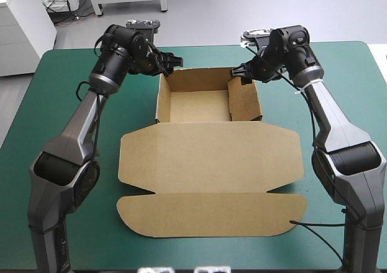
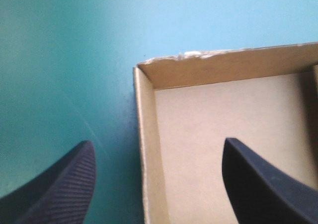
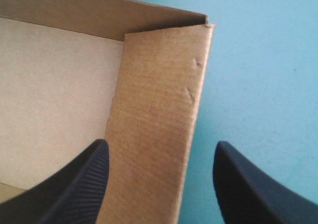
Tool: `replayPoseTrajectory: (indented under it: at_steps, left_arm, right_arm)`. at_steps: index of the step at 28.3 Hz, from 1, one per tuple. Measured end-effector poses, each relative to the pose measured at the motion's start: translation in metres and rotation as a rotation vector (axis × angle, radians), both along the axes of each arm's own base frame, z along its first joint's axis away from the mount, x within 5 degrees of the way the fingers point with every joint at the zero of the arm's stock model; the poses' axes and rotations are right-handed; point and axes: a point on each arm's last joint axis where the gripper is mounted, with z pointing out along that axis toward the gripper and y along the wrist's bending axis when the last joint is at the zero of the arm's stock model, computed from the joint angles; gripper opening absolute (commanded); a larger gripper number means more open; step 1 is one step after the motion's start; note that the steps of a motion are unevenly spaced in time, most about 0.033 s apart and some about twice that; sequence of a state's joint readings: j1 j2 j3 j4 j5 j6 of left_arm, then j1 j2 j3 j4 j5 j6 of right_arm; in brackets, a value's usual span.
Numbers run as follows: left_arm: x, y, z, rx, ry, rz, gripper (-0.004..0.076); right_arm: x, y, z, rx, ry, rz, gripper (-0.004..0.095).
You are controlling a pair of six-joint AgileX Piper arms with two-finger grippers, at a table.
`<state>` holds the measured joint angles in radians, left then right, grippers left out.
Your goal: Fold the box
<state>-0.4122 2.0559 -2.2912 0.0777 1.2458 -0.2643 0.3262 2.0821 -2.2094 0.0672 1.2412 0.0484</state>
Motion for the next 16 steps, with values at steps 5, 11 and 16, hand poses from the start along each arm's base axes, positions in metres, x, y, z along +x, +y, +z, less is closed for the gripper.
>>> replayPoseTrajectory:
  at_steps: [5,11,16]
  left_arm:
    - [-0.031,0.010,0.051,-0.055,-0.104,-0.049,-0.0001]
    - [-0.081,0.027,0.110,-0.090,-0.247,-0.139,-0.0010]
    - [-0.136,0.050,0.148,-0.102,-0.341,-0.171,-0.0010]
  right_arm:
    - [-0.010,-0.003,0.021,0.024,-0.040,-0.002,0.0567]
    - [-0.027,-0.009,0.050,0.045,-0.104,-0.002,0.0567]
    - [-0.040,-0.013,0.072,0.057,-0.155,0.006,0.0567]
